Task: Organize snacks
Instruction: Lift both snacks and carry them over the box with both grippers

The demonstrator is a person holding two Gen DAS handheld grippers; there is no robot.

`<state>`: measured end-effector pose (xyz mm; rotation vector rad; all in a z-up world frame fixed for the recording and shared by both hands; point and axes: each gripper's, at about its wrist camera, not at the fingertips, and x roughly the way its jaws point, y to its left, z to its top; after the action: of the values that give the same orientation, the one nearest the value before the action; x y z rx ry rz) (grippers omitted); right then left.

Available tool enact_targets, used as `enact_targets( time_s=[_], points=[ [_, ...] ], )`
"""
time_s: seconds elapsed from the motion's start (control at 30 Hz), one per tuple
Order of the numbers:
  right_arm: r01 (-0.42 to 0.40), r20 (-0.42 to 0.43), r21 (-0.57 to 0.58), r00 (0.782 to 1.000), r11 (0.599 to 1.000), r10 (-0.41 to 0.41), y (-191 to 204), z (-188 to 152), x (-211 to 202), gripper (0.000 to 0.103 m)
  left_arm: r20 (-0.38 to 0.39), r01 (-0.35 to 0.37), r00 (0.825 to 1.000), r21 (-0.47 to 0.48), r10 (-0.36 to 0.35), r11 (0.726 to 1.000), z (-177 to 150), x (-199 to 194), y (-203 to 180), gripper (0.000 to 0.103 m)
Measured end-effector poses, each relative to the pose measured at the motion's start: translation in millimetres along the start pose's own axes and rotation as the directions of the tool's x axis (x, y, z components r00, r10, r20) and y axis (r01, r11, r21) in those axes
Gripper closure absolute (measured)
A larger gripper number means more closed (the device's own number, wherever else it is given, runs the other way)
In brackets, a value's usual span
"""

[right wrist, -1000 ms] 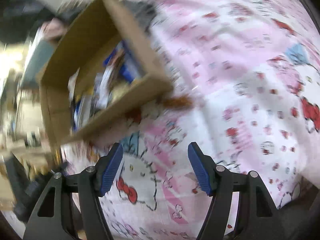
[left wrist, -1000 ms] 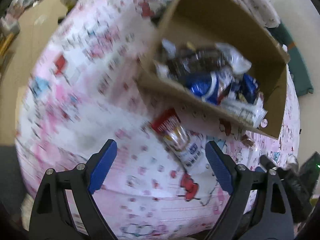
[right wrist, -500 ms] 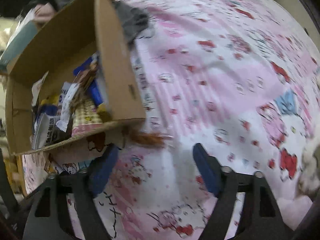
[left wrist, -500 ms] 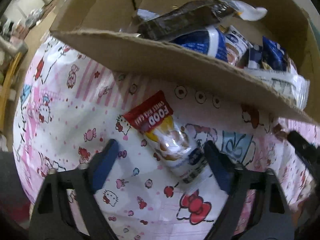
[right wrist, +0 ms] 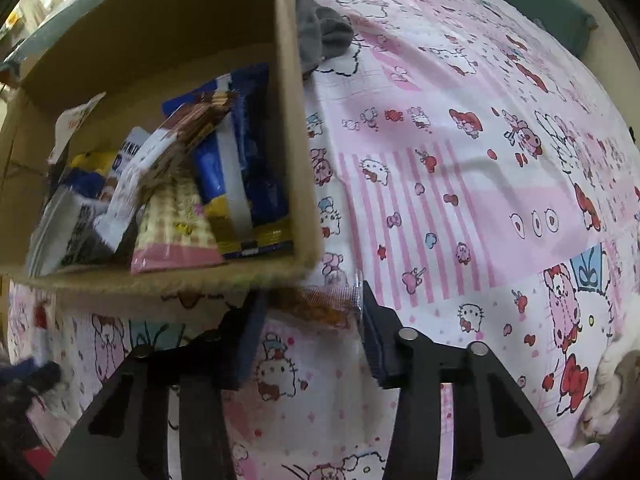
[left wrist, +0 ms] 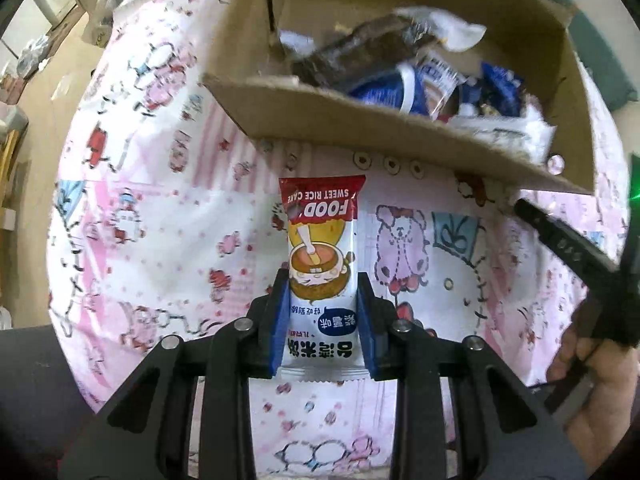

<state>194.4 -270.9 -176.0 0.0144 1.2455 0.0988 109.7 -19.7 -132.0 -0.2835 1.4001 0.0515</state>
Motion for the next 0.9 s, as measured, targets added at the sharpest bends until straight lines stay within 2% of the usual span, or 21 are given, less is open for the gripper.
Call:
enact_targets(
  time_s=[0.13,0.17,0.27,0.37,0.4,0.57,0.67,0.7,0.77,0.9],
  points=[
    [-0.059,-0.015,0.047,0.998,0.997,0.060,-7,-14,-9,0.063,0.031,0.020,0.999,0.015,-0.021,1.000,-4,-19,9,0.077],
    [-0.073,-0.017,0.057,0.997,0.996,0.074,-8,-22,-15,0.071,0.037,0.027,0.999,0.014,-0.027,1.000,-6,-23,12,0.077],
    [-0.120,-0.021,0.075,0.992,0.990,0.122,-6,-33,-31,0.072,0.042,0.056,0.998,-0.006,-0.056,0.998,-4,-32,24,0.077],
    [-0.145,-0.021,0.054,0.989,0.988,0.147,2,-44,-44,0.089,0.059,0.055,0.997,0.001,-0.055,0.998,-11,-37,34,0.077],
    [-0.160,-0.027,0.061,0.986,0.985,0.162,3,-49,-46,0.091,0.060,0.055,0.997,0.004,-0.055,0.998,-12,-38,35,0.077],
    [-0.182,-0.042,0.074,0.982,0.980,0.186,14,-56,-48,0.091,0.065,0.067,0.996,0.001,-0.067,0.998,-15,-37,26,0.077],
    [-0.133,-0.042,-0.015,0.990,0.991,0.132,28,-45,-47,0.080,0.068,0.070,0.995,0.010,-0.070,0.998,-17,-36,24,0.077],
    [-0.112,-0.046,-0.044,0.993,0.993,0.110,33,-40,-40,0.070,0.070,0.070,0.995,0.013,-0.070,0.997,-17,-36,24,0.077],
    [-0.073,-0.048,-0.096,0.996,0.993,0.069,45,-32,-27,0.062,0.074,0.070,0.995,0.013,-0.071,0.997,-16,-34,23,0.077],
    [-0.034,-0.072,-0.159,0.997,0.987,0.023,63,-25,1,0.063,0.095,0.061,0.993,0.022,-0.063,0.998,-12,-38,23,0.077]
  ],
)
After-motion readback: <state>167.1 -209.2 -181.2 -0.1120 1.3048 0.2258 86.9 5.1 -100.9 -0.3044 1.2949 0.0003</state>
